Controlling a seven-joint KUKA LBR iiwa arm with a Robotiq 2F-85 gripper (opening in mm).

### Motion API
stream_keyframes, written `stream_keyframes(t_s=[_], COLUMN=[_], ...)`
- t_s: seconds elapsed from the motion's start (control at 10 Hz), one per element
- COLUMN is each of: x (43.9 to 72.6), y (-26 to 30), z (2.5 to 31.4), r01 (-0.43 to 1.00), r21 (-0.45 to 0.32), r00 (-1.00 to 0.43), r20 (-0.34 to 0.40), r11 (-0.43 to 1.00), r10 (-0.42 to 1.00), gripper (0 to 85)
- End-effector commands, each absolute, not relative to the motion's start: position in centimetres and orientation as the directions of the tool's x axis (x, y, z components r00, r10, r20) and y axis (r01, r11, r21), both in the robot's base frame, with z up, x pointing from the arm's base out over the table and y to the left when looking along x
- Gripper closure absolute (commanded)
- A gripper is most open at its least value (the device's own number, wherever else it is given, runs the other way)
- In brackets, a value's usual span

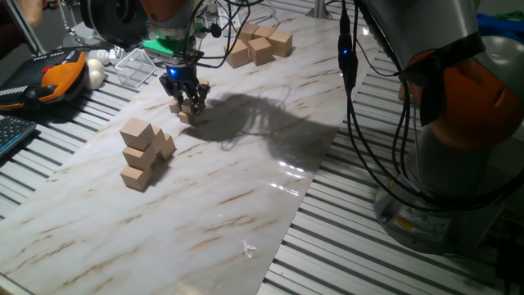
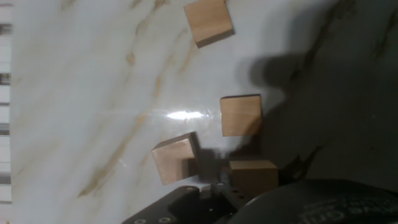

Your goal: Stack the blocks into a pyramid shape

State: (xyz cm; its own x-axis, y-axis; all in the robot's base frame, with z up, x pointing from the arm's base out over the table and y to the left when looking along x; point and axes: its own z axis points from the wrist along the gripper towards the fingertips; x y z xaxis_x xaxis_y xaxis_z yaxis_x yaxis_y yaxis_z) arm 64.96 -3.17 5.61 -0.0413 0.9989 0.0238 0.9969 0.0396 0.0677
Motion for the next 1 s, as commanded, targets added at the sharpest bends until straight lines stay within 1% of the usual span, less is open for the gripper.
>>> stream_keyframes(t_s=[0.0, 0.9], x=[65.03, 65.03], y=[-3.19, -3.25], z=[5.69, 5.72], r01=[0.997, 0.997], r21=[0.069, 0.070], r00=[-0.039, -0.040], r20=[0.024, 0.019], r11=[0.037, 0.039], r10=[0.999, 0.999], gripper=[34.0, 34.0])
